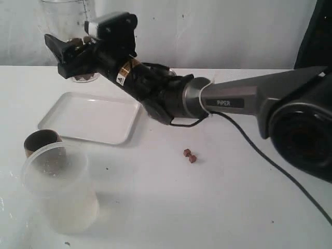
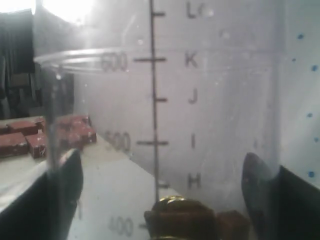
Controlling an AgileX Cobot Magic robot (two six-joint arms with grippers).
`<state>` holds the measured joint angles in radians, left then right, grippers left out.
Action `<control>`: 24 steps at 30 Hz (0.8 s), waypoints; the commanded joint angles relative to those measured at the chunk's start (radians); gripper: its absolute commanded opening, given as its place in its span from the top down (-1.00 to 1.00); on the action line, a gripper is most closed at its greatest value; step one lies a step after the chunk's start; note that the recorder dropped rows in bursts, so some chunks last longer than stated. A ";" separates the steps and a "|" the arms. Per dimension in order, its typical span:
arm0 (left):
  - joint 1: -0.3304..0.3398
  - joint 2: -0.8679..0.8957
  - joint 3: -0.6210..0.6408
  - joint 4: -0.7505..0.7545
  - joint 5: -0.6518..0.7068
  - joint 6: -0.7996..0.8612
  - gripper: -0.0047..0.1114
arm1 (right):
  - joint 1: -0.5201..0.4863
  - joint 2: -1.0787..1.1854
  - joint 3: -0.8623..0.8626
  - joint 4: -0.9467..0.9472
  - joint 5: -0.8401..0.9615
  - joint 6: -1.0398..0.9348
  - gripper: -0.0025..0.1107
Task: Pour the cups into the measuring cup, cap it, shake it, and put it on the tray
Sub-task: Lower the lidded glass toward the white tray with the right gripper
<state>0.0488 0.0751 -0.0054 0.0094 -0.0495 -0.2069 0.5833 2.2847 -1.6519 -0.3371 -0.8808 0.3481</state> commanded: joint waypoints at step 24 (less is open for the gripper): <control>-0.002 -0.006 0.005 0.002 -0.010 0.002 0.92 | -0.016 0.255 -0.051 0.115 -0.150 -0.273 0.96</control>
<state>0.0488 0.0751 -0.0054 0.0094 -0.0495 -0.2069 0.5753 2.5428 -1.6910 -0.2239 -1.0103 0.1137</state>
